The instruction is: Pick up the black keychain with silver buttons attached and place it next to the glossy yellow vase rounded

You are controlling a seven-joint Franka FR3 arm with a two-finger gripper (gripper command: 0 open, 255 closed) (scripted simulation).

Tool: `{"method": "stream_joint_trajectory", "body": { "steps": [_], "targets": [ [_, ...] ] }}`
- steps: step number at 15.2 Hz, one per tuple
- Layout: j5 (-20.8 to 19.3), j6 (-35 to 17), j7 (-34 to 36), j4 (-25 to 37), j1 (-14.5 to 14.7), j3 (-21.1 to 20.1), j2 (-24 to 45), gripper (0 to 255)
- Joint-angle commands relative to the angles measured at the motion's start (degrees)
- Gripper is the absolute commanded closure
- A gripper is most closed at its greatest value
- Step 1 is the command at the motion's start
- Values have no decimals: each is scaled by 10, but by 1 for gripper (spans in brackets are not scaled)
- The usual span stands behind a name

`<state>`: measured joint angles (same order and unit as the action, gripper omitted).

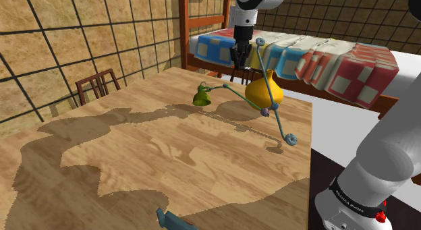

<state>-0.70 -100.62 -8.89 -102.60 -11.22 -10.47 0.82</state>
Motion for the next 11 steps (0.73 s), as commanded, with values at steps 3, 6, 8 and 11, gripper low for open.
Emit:
{"method": "stream_joint_trajectory", "body": {
  "steps": [3, 6, 8, 11],
  "targets": [
    [-1, -33, 1, -30, 0, 0, 4, 255],
    [-1, -56, 2, -49, 0, 0, 6, 255],
    [-2, -71, 2, -62, 0, 0, 9, 255],
    [-3, -93, 3, -80, 1, 0, 14, 255]
  ]
}}
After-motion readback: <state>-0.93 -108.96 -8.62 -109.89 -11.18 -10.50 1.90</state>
